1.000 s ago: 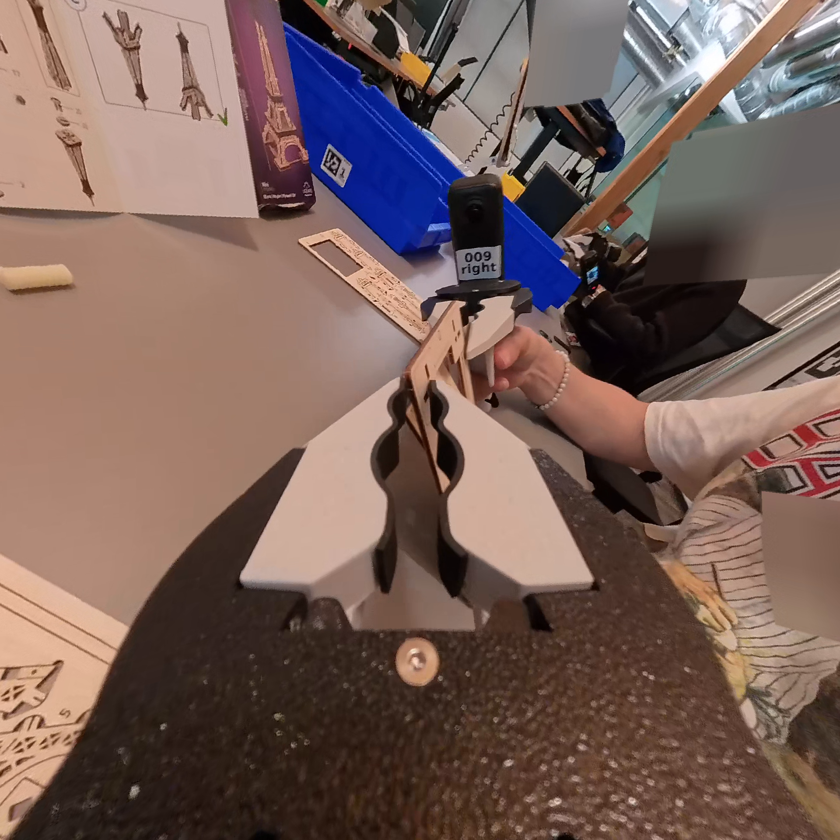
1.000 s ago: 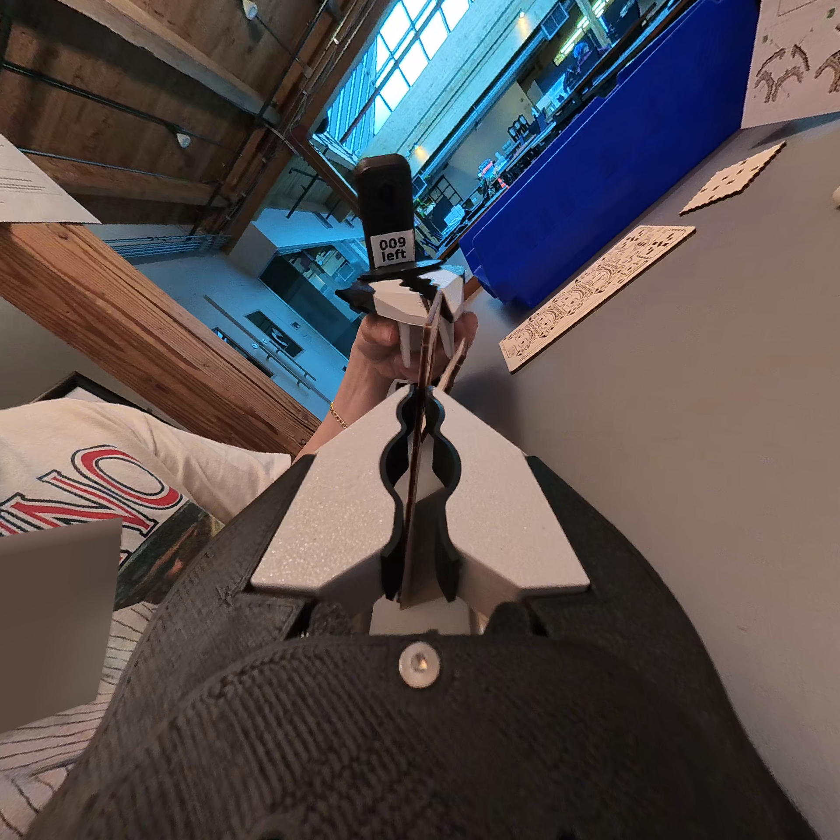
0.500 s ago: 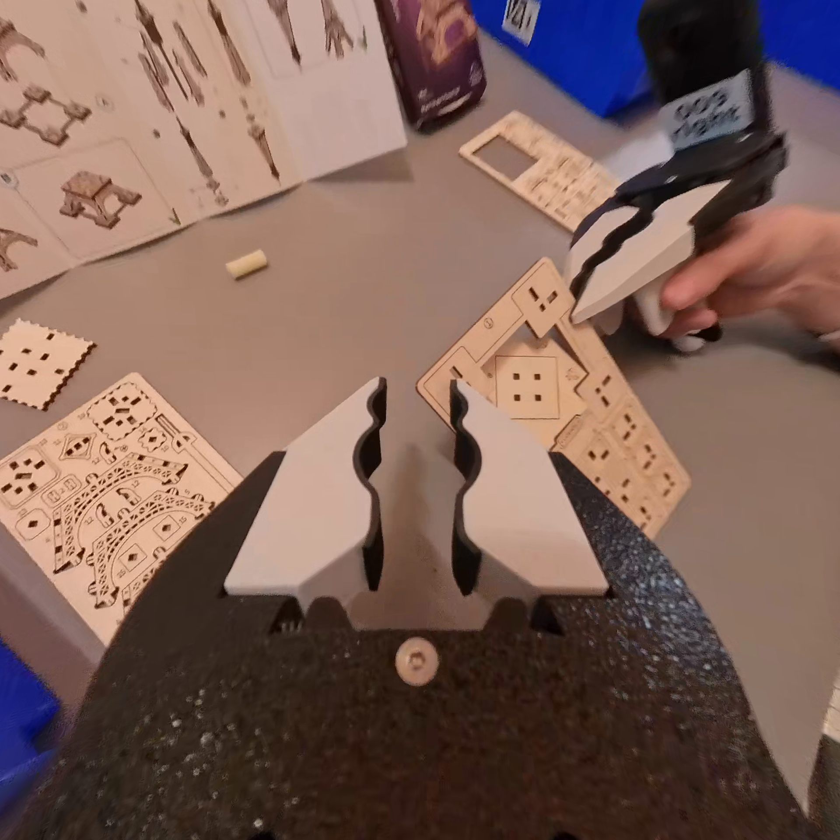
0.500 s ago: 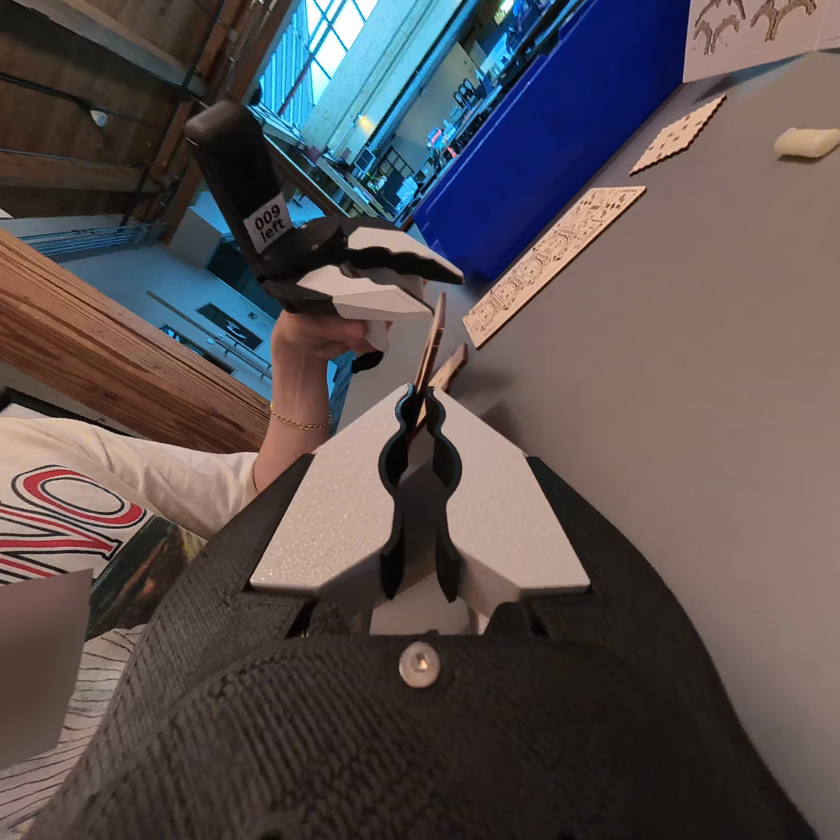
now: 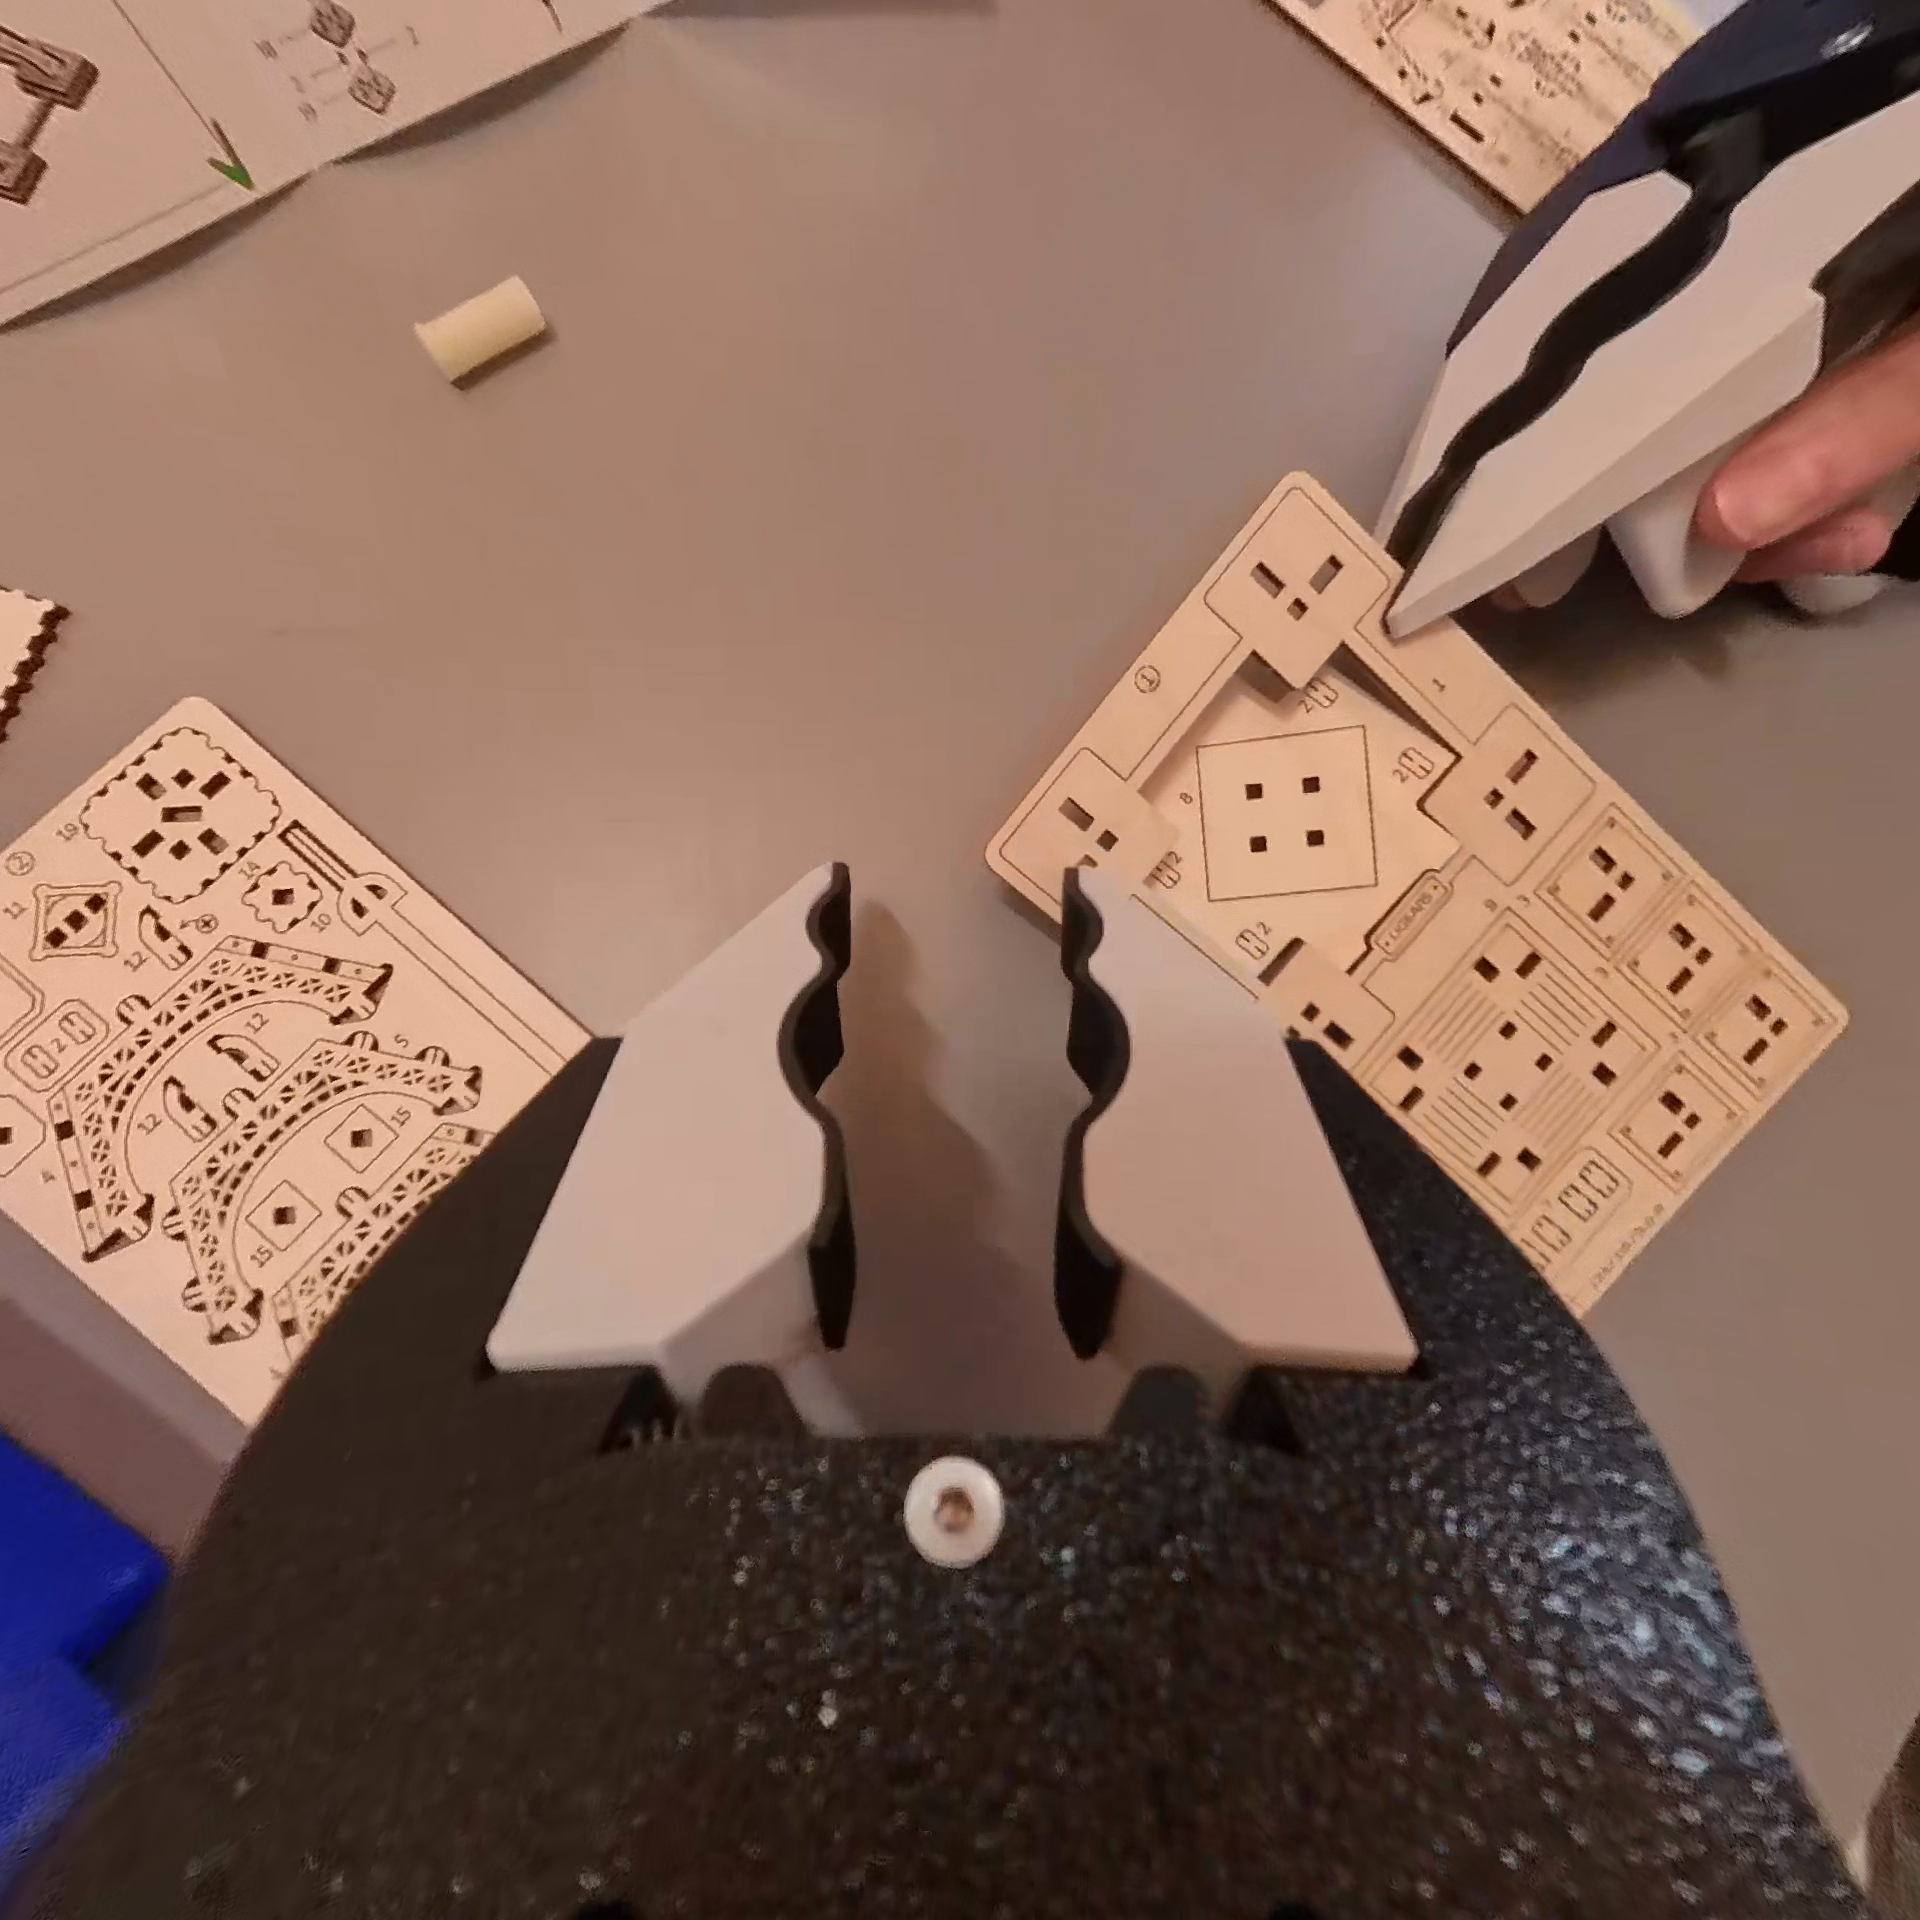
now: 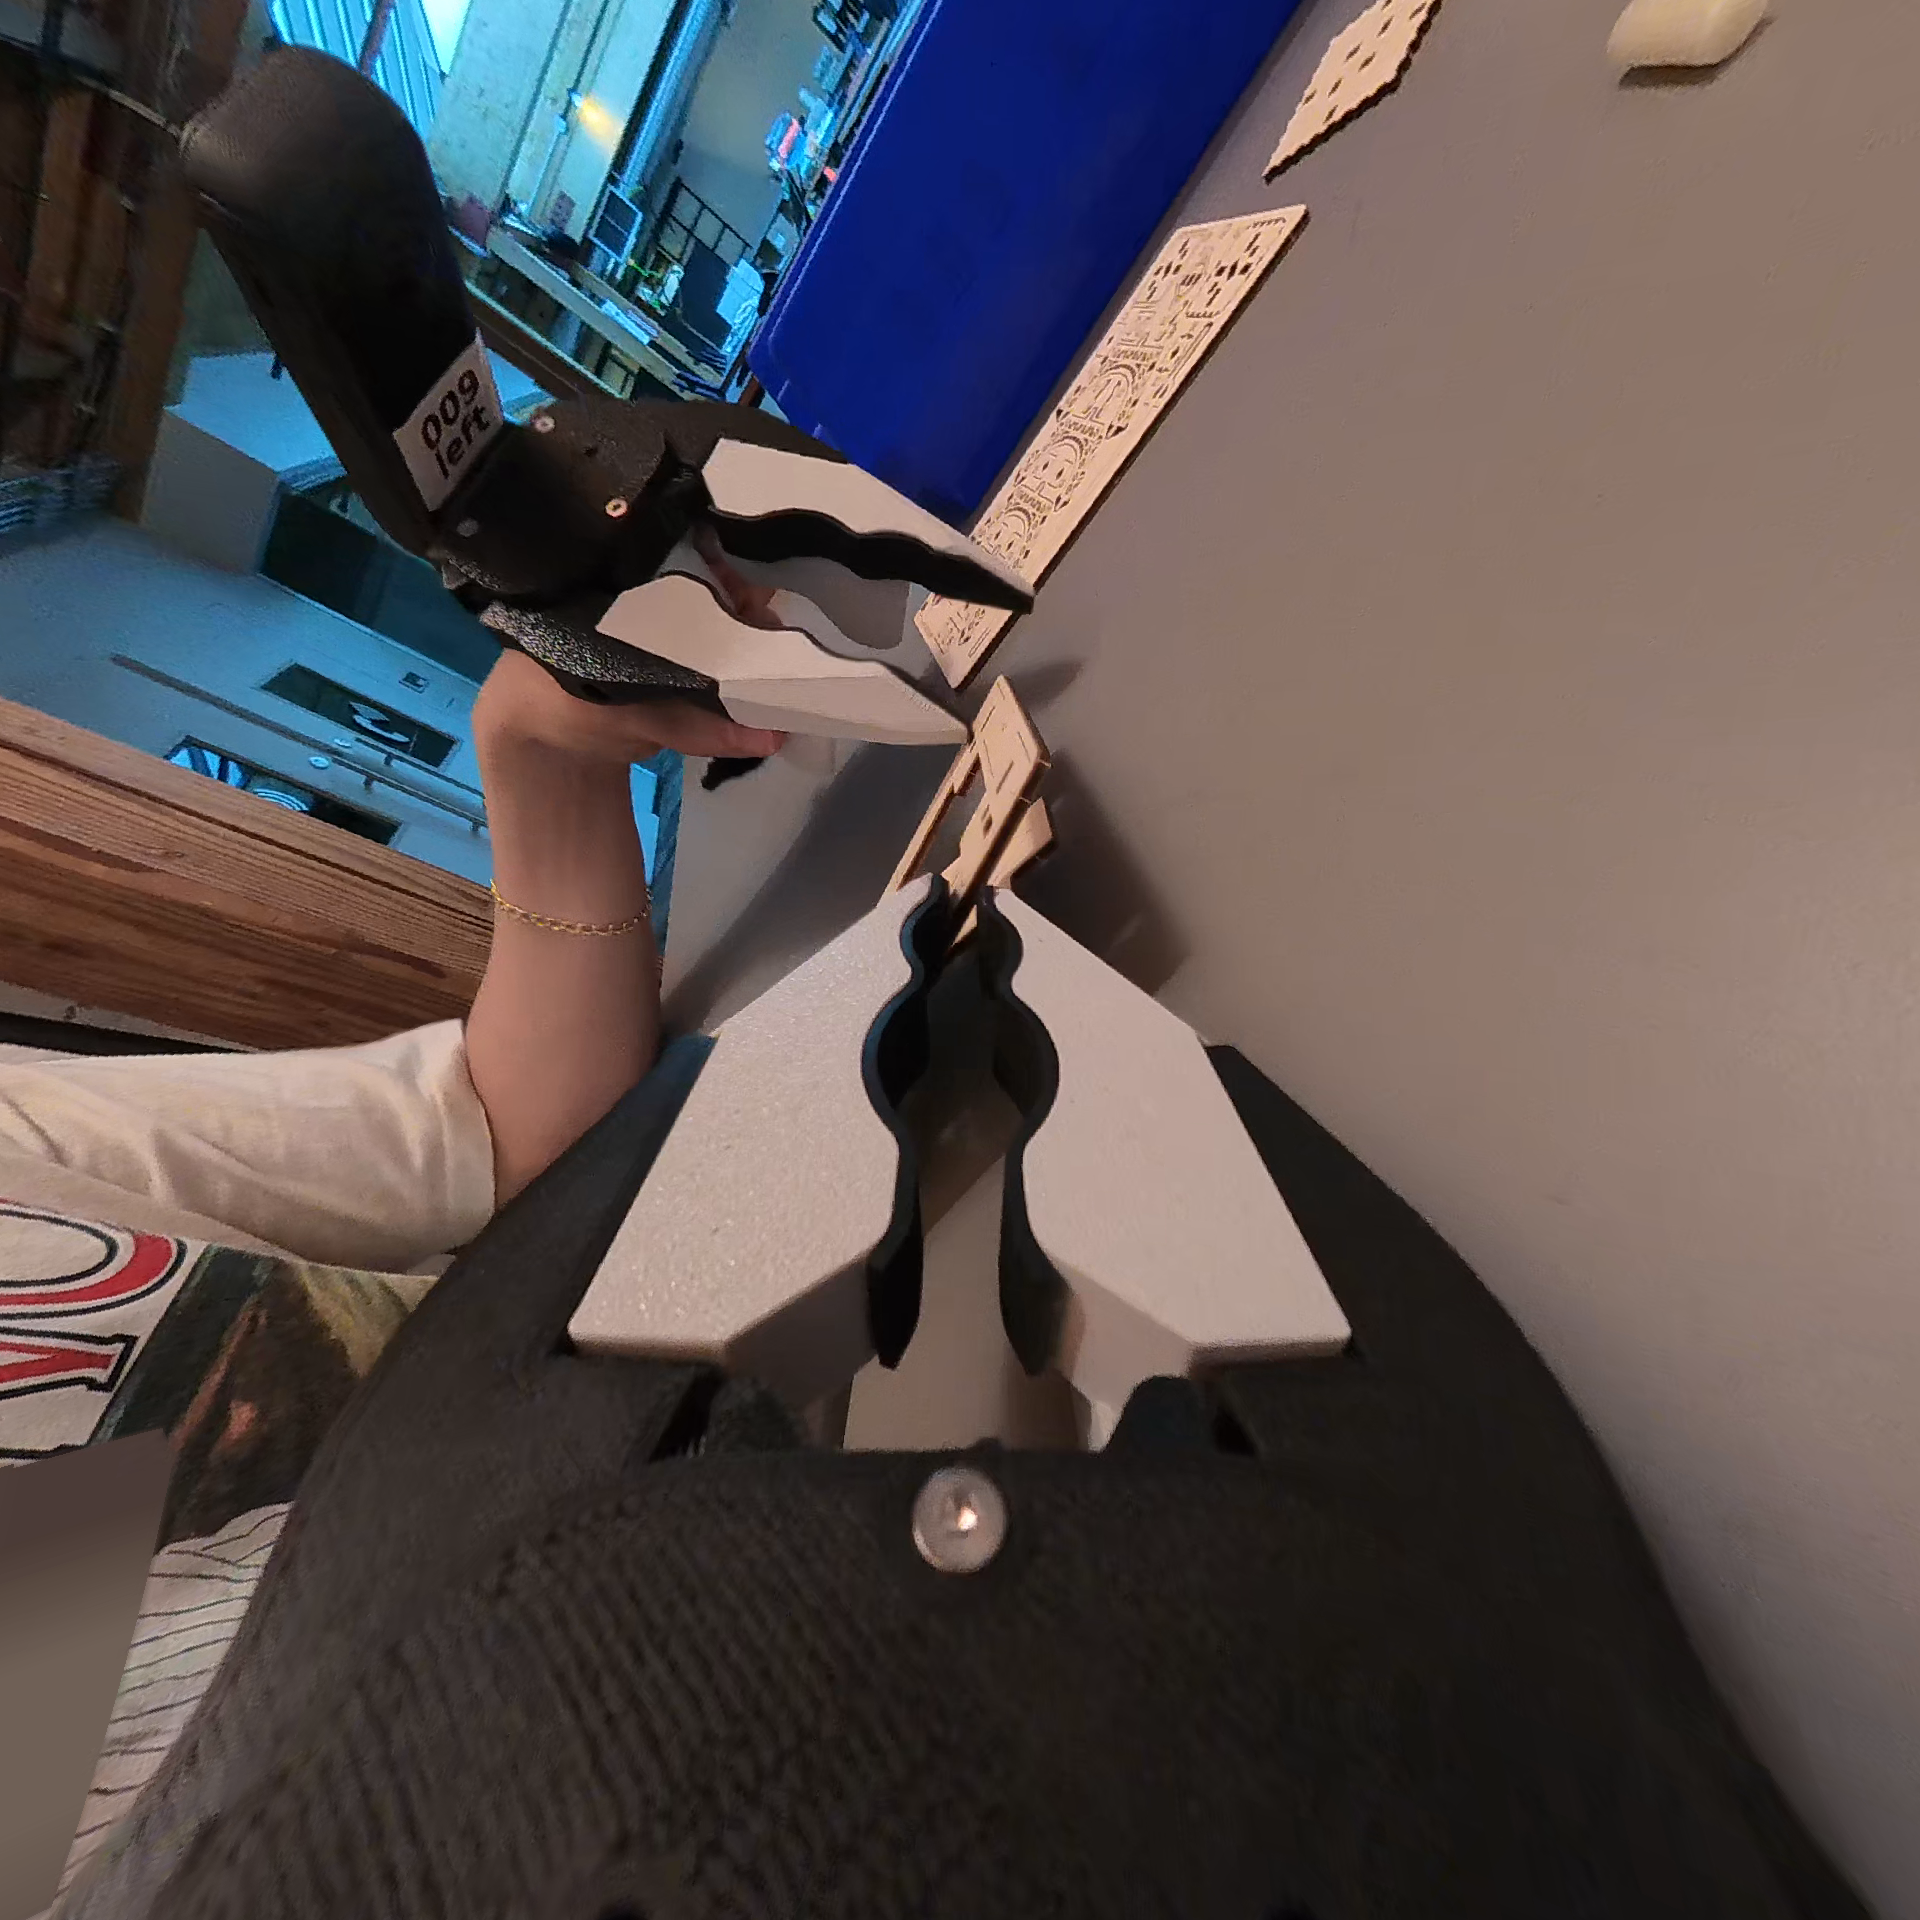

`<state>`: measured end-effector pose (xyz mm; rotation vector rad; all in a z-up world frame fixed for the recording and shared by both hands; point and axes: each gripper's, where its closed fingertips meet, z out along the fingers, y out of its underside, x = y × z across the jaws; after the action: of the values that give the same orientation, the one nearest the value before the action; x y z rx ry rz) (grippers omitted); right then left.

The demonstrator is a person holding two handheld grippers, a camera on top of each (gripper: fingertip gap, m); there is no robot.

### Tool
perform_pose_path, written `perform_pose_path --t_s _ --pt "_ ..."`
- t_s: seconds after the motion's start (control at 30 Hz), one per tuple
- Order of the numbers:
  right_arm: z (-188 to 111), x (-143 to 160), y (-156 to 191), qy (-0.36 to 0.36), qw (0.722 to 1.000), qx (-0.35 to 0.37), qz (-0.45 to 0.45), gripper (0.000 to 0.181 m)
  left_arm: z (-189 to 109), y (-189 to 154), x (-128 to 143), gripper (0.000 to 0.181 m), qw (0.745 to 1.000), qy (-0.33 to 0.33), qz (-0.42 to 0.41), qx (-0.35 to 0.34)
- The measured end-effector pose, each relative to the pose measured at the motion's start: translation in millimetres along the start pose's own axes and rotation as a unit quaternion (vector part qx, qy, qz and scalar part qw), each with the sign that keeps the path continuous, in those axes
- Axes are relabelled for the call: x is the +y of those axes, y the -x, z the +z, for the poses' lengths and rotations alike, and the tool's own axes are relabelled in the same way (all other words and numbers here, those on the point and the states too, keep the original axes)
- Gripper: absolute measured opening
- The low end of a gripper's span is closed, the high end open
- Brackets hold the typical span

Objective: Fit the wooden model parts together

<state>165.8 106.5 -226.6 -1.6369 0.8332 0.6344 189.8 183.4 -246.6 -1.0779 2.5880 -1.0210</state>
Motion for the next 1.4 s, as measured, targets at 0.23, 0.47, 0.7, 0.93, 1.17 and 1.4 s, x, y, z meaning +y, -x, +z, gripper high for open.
perform_pose_path --t_s 0.23,0.47,0.7,0.93,1.17,1.4 --pt "3 4 -3 0.015 1.0 0.011 -0.001 0.004 14 2 15 0.04 0.99 0.118 0.071 -0.005" --pt "2 2 -3 0.01 1.0 0.009 0.001 0.003 1 3 -11 0.049 0.994 0.09 0.068 0.002" --pt "3 3 -4 0.015 1.0 0.013 0.002 0.004 6 -2 8 0.053 0.987 0.136 0.089 0.02" --pt "4 5 -4 0.02 1.0 0.014 0.002 0.004 15 -2 14 0.055 0.983 0.149 0.101 0.03" --pt "5 1 1 0.01 1.0 0.005 -0.008 0.004 13 -15 15 0.029 0.98 0.147 0.127 0.046" --pt "6 -1 4 0.001 1.0 0.007 -0.025 0.005 14 -16 15 0.027 0.979 0.15 0.122 0.066"
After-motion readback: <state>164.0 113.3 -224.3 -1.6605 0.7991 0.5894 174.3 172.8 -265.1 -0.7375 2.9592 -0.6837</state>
